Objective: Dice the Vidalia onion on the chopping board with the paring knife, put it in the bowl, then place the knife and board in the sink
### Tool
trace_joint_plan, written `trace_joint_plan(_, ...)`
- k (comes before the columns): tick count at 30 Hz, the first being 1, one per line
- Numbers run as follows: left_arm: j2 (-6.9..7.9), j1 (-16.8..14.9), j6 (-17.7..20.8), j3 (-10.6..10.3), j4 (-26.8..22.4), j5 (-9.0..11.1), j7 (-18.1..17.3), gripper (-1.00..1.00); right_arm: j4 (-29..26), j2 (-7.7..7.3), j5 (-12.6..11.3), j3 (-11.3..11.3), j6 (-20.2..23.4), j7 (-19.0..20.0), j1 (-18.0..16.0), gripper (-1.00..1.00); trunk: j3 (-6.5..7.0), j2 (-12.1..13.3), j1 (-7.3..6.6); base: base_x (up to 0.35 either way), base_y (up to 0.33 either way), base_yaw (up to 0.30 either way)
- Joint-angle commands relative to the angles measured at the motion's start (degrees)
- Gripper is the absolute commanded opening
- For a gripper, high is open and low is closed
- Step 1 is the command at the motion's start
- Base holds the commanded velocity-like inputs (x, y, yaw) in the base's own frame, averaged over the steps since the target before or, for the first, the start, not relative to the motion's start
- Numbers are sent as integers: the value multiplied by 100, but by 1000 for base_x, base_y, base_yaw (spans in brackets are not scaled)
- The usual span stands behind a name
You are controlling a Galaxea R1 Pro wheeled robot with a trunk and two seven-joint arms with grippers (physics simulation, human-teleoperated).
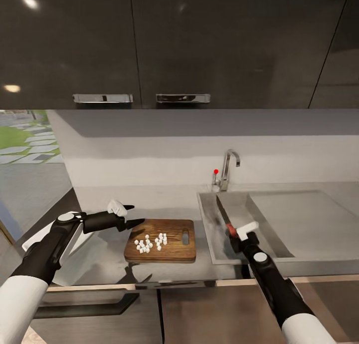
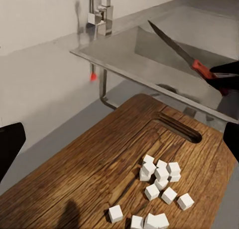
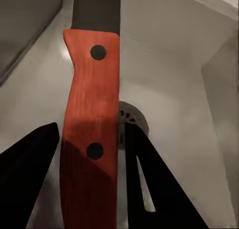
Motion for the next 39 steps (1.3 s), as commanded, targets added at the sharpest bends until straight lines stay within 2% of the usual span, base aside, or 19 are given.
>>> trace_joint_plan(1,6,-5,58,-15,-1,55,4,100,-4,-3,-28,8,37,-18,-11,-100,-8,-6,1,0,0,0)
trace_joint_plan(2,6,-4,57,-14,-2,56,7,100,11,-3,-213,9,43,-151,-30,-100,-8,-6,1,0,0,0)
trace_joint_plan(7,6,-3,57,-13,1,56,17,100,-1,-3,-338,9,89,-399,-108,-100,-8,-6,1,0,0,0)
trace_joint_plan(8,6,-5,57,-13,2,56,27,100,-24,-3,-363,5,316,-528,-269,-100,-8,-6,1,37,0,0)
trace_joint_plan(9,3,-6,57,-13,3,56,31,100,-62,-3,-375,5,518,-549,-324,-100,-8,-6,1,62,0,0)
trace_joint_plan(10,-7,-4,57,-13,3,59,35,100,-144,-3,-446,6,950,-567,-413,-100,-8,-6,1,84,0,0)
trace_joint_plan(11,-10,-5,57,-13,3,61,36,100,-174,-3,-490,7,1105,-570,-443,-100,-8,-6,1,88,0,0)
trace_joint_plan(12,-16,-6,57,-13,4,63,37,100,-309,-3,-748,8,1697,-579,-541,-100,-8,-6,1,99,0,0)
trace_joint_plan(14,-18,-4,57,-13,4,63,38,100,-432,-3,-1014,9,2250,-588,-601,-100,-8,-6,1,102,0,0)
trace_joint_plan(17,-20,-5,57,-13,1,60,33,100,-533,-3,-1185,9,2870,-592,-687,-100,-8,-6,1,99,0,0)
trace_joint_plan(23,-20,-5,57,-13,3,63,18,100,-688,-3,-1271,9,3665,-599,-769,-100,-8,-6,1,31,0,0)
trace_joint_plan(28,-20,-4,57,-13,3,65,29,100,-735,-3,-1274,2,4058,-598,-772,-100,-8,-6,1,1,0,0)
trace_joint_plan(32,-20,-5,57,-13,3,65,30,100,-742,0,-1274,1,4276,-595,-772,-100,-8,-6,1,0,0,0)
trace_joint_plan(39,-20,-4,57,-13,1,65,35,100,-750,1,-1280,1,4366,-593,-772,-100,-8,-6,1,55,-11,0)
